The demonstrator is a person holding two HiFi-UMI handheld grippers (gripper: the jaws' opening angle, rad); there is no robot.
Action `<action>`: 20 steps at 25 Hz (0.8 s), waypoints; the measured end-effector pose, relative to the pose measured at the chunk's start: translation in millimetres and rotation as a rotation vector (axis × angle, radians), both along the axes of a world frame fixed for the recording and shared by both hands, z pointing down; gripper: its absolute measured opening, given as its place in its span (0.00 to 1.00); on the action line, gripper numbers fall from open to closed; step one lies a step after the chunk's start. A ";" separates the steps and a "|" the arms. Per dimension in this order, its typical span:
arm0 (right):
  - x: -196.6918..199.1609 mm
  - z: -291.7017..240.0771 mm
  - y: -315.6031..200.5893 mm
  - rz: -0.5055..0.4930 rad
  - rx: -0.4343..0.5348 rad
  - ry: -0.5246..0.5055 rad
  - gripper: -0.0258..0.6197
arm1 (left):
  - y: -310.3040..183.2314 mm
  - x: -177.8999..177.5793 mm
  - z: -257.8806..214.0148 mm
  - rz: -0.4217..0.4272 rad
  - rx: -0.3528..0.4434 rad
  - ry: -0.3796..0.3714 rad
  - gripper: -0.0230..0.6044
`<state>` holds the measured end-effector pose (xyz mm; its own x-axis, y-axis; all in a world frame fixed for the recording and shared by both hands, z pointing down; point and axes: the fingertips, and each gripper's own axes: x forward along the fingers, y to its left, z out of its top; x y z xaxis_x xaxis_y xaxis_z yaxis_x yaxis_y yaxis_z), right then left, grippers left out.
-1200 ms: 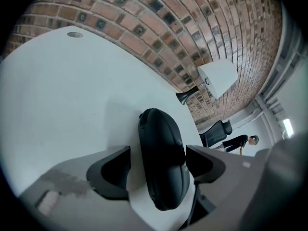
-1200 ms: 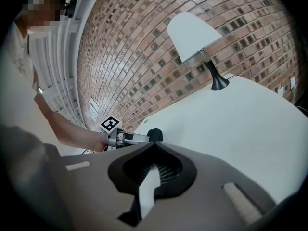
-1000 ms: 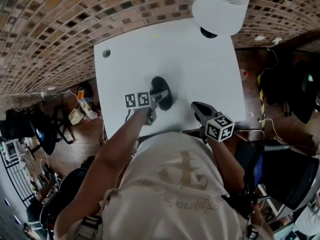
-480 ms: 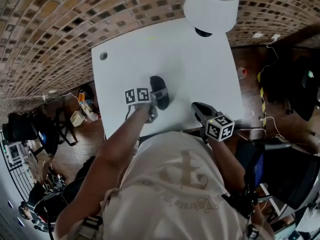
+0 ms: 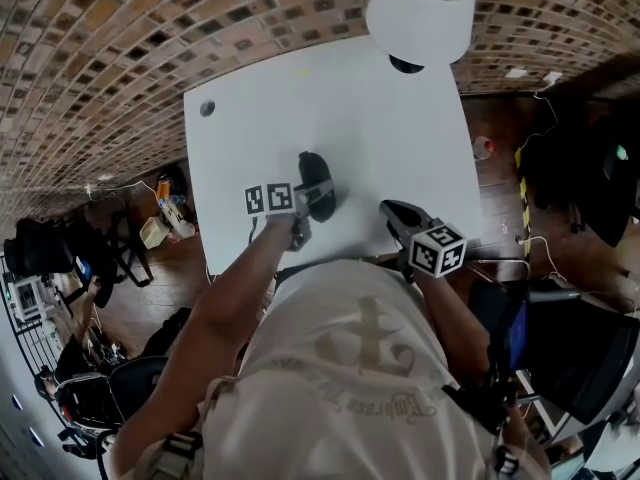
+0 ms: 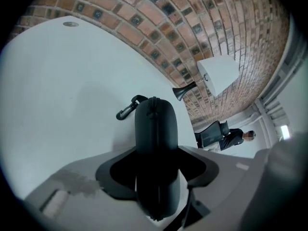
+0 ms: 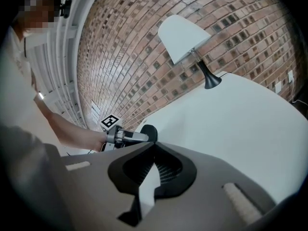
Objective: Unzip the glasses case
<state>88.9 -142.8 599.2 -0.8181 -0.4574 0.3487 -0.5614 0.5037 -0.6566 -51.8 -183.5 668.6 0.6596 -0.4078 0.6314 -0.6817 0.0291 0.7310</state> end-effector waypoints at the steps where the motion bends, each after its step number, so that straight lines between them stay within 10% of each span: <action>1: 0.6 -0.2 -0.1 0.001 0.000 0.003 0.05 | 2.4 2.6 -4.3 0.004 0.021 0.010 0.45; 12: -17.0 -4.6 -8.8 -0.074 0.028 0.005 0.05 | 10.8 16.8 -76.9 -0.015 0.284 0.209 0.45; 20: -30.5 -13.5 -9.6 -0.098 0.065 0.016 0.05 | 18.6 -7.7 -89.0 -0.147 0.313 0.219 0.45</action>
<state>58.3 -152.4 585.7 -0.8546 -0.3973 0.3344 -0.5175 0.5980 -0.6120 -59.6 -164.9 579.6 0.6851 -0.6577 0.3131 -0.5142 -0.1322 0.8474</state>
